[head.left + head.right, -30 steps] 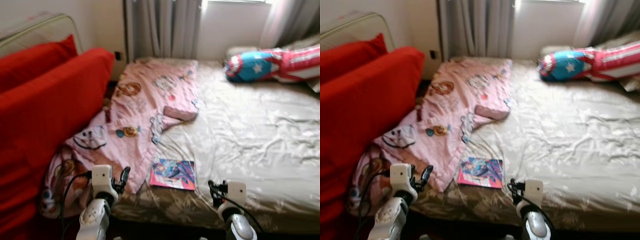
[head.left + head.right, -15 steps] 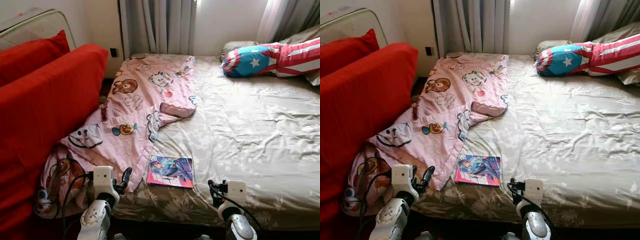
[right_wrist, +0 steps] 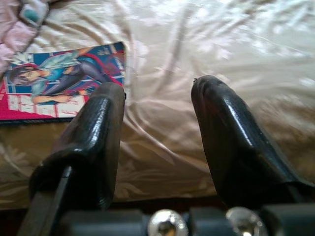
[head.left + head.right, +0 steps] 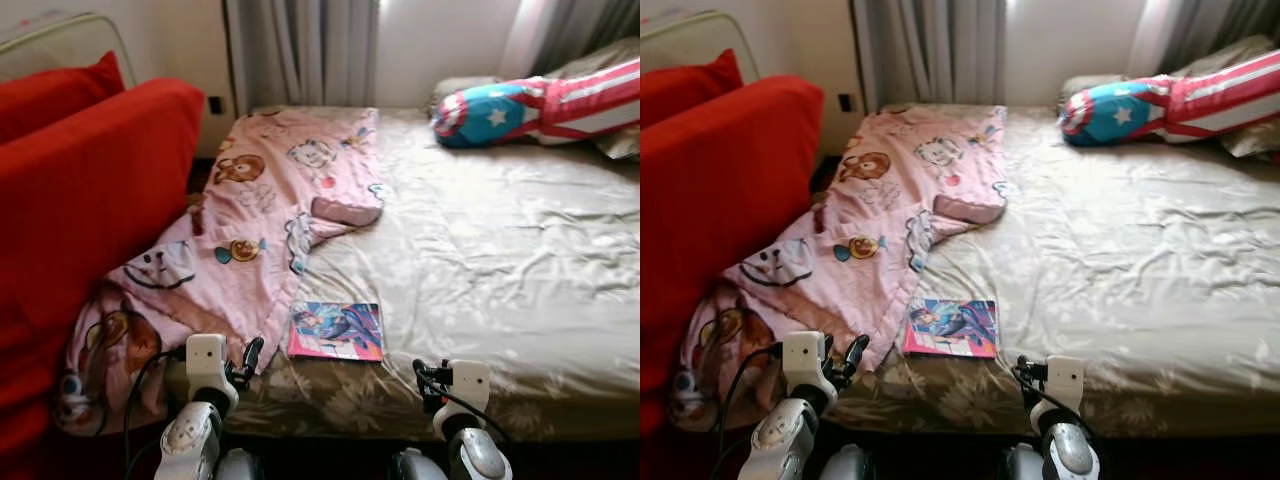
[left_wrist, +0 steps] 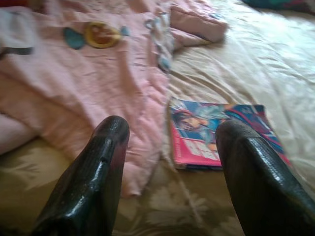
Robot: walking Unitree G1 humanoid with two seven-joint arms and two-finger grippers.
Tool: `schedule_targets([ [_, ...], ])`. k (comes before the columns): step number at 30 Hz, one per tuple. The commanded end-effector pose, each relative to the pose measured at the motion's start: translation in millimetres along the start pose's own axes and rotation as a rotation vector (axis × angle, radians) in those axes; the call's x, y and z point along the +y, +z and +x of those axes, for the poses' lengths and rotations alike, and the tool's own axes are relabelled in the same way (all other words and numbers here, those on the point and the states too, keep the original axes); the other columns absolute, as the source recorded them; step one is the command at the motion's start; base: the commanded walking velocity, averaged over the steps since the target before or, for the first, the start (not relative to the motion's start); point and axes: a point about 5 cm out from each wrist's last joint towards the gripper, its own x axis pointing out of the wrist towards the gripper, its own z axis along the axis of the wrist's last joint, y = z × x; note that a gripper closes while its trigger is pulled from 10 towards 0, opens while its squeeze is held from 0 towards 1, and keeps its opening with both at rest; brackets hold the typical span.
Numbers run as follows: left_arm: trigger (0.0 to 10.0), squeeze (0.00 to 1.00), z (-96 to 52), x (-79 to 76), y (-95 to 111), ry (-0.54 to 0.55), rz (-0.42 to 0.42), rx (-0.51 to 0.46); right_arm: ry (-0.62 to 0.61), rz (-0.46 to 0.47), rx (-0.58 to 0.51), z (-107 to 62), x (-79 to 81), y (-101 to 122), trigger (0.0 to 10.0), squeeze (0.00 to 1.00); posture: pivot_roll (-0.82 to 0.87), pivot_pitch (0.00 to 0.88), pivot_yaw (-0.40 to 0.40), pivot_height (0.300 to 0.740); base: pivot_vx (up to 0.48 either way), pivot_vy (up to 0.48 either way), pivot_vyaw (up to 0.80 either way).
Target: Clean up the room
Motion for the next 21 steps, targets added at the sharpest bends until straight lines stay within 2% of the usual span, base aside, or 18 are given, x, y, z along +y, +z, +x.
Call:
schedule_targets([
  [1,10.0,0.0,-1.3,0.4,-0.6,0.004,-0.006,0.004,0.017,-0.009,-0.012,2.0,2.6,3.1,10.0,0.0,-0.06,0.01,-0.011,0.631,0.0,0.0,0.8],
  [16,10.0,0.0,-0.3,-3.4,-0.2,-0.01,0.0,0.007,0.04,-0.006,-0.005,2.0,6.3,1.9,10.0,0.0,-0.06,0.008,-0.012,0.631,0.0,0.0,0.77],
  [21,10.0,0.0,-0.6,-4.3,-0.6,-0.014,0.001,0.01,0.031,0.011,-0.001,1.9,3.3,1.6,10.0,0.0,-0.06,0.008,-0.012,0.631,0.0,0.0,0.0],
])
